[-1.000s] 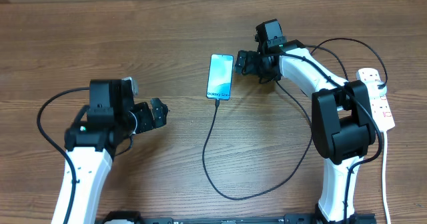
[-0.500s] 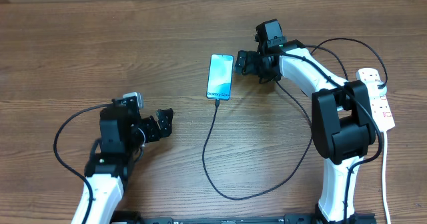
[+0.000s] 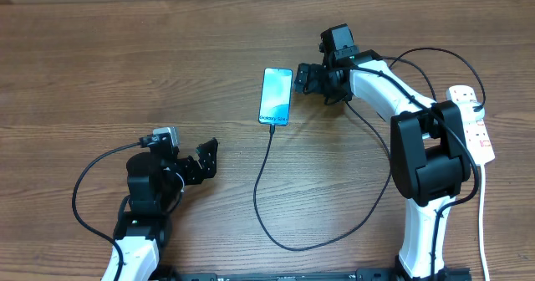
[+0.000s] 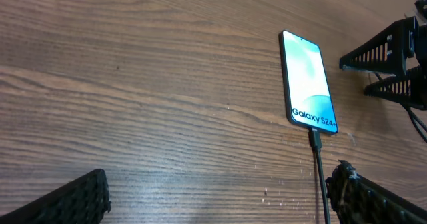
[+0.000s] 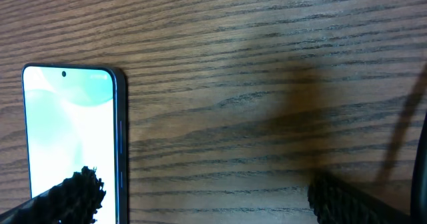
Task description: Plug charger to phone and switch on socket
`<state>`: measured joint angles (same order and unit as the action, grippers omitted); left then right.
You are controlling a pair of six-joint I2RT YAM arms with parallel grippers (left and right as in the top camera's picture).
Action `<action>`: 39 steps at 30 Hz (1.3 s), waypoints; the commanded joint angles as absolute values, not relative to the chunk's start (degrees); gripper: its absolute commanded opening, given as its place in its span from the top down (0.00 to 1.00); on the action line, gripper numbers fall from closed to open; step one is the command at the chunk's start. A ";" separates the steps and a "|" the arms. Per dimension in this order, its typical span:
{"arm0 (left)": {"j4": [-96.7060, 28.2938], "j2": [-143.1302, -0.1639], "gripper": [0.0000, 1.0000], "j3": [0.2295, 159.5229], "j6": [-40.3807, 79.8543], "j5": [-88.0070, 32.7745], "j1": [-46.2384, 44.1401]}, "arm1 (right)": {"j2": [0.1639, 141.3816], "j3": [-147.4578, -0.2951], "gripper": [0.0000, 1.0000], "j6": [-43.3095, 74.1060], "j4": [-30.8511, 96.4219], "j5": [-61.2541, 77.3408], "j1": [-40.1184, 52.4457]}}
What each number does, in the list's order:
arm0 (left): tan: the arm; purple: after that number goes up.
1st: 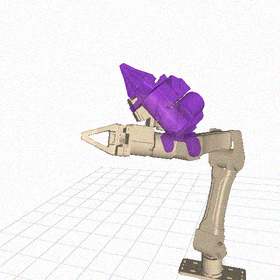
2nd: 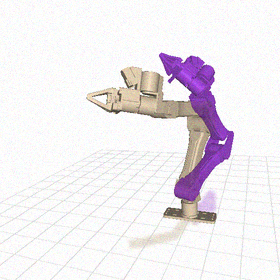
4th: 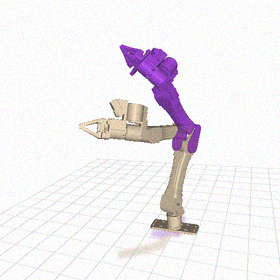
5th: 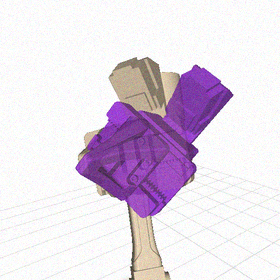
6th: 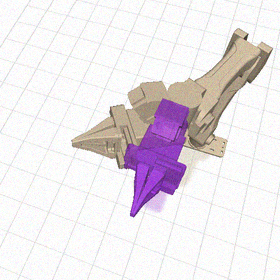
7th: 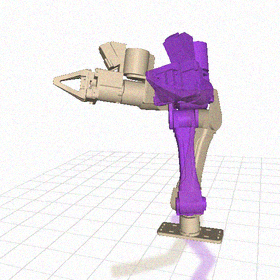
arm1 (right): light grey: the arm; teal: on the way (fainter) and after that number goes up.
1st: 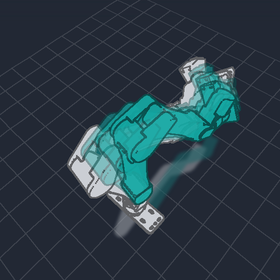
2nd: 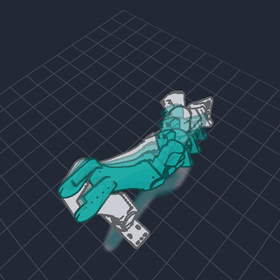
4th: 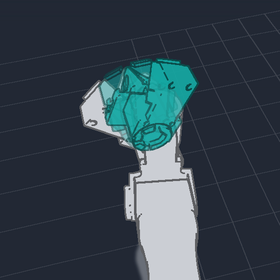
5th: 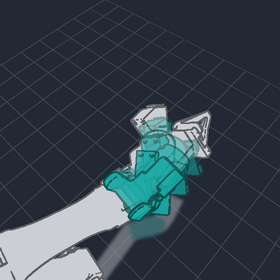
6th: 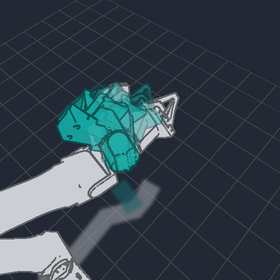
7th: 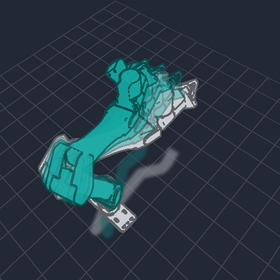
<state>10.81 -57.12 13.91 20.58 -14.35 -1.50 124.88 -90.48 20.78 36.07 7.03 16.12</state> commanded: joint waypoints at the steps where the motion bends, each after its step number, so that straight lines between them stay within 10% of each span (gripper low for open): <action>1: 11.46 -55.99 0.00 12.88 20.78 -14.81 -1.74 | 125.51 -89.97 0.00 20.93 36.51 5.82 15.44; 18: 26.24 -50.85 0.00 0.23 20.82 -14.85 -1.74 | 125.51 -89.97 0.00 20.91 36.53 5.82 15.44; 39: 12.69 -41.82 0.00 0.27 20.78 -10.31 -1.96 | 125.51 -89.97 0.00 20.91 36.51 5.82 15.44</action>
<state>13.39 -43.90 0.49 20.84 -12.03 -1.50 124.88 -90.48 20.75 36.05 7.05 16.12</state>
